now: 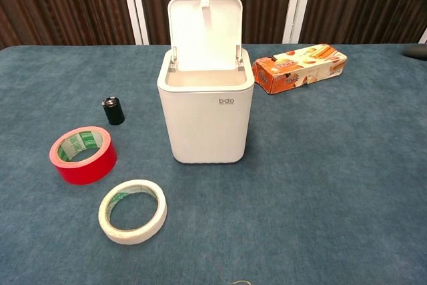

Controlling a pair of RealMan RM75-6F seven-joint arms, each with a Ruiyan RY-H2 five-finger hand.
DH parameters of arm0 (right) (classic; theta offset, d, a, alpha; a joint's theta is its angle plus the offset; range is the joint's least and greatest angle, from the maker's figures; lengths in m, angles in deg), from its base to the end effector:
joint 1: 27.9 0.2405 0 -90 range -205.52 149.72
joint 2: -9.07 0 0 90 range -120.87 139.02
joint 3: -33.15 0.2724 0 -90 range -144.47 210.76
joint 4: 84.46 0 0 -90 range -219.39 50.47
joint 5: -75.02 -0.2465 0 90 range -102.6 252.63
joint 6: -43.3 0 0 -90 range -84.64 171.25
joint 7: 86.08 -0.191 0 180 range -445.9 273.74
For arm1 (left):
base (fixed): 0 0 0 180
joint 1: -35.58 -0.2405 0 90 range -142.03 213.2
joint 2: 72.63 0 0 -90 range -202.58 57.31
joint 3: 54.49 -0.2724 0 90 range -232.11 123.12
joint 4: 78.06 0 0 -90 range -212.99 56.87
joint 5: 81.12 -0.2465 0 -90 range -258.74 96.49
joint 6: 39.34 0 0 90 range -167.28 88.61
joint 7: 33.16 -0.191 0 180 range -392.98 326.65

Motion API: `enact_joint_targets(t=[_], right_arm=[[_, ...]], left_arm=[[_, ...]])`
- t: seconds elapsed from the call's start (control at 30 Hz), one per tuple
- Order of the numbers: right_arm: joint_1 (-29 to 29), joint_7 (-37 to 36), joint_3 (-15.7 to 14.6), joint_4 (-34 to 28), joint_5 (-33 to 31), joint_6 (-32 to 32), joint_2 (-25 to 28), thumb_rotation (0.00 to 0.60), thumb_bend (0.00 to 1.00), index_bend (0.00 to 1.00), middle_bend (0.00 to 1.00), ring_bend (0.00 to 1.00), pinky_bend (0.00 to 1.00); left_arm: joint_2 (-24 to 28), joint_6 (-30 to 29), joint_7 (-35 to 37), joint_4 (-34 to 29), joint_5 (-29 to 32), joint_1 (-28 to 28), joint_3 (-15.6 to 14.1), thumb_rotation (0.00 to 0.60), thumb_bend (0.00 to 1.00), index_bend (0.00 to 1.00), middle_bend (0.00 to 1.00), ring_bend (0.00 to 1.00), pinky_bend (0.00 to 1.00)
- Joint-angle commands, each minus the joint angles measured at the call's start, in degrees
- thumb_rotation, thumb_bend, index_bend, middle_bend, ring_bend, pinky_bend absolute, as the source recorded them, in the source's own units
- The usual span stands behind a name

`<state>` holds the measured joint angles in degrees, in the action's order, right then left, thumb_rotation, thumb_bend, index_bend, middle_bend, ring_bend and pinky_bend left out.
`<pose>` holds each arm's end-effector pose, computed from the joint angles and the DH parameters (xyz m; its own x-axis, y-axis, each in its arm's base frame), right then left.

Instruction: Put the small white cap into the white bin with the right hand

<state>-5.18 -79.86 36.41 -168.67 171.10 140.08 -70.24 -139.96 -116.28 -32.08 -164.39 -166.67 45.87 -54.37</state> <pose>-0.2082 -0.3052 0.0815 0.2703 0.3119 0.9109 -0.8154 -0.4289 0.3888 -0.3531 0.2533 0.0927 0.4330 0.1468 0.8894 0.9014 -0.0804 -0.4255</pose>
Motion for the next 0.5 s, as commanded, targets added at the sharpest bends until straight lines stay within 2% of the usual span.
enact_joint_targets(t=[0.03, 0.1, 0.23, 0.33, 0.5], right_arm=[[-7.25, -2.86, -2.82, 8.8, -0.72, 5.3, -0.38, 0.6, 0.09, 0.53, 0.57, 0.48, 0.64], [-8.7, -5.55, -3.08, 10.96, -2.13, 5.08, -0.65, 0.6, 0.09, 0.51, 0.49, 0.38, 0.53], [-10.08, -8.3, -3.43, 12.9, -5.99, 0.09, 0.04, 0.6, 0.09, 0.4, 0.29, 0.2, 0.3], [-9.39, -6.42, -3.61, 11.95, -7.02, -4.13, 1.4, 0.6, 0.09, 0.27, 0.16, 0.1, 0.22], [-9.01, -4.26, -3.2, 7.77, -9.95, -10.1, 3.42, 0.6, 0.09, 0.19, 0.13, 0.08, 0.21]], left_arm=[[-0.24, -0.12, -0.98, -0.19, -0.26, 0.01, -0.14, 0.6, 0.45, 0.35, 0.33, 0.35, 0.43], [-0.37, -0.19, -1.52, -0.27, -0.34, 0.0, -0.2, 0.6, 0.45, 0.35, 0.33, 0.35, 0.43], [-0.7, -0.08, -2.33, -0.2, -0.38, 0.09, -0.24, 0.6, 0.45, 0.36, 0.34, 0.35, 0.43], [-1.03, 0.07, -2.33, 0.16, -0.25, 0.22, -0.11, 0.6, 0.45, 0.36, 0.34, 0.35, 0.43], [-1.96, -1.54, -1.97, 1.28, -1.09, 0.01, 0.21, 0.6, 0.45, 0.33, 0.31, 0.35, 0.43]])
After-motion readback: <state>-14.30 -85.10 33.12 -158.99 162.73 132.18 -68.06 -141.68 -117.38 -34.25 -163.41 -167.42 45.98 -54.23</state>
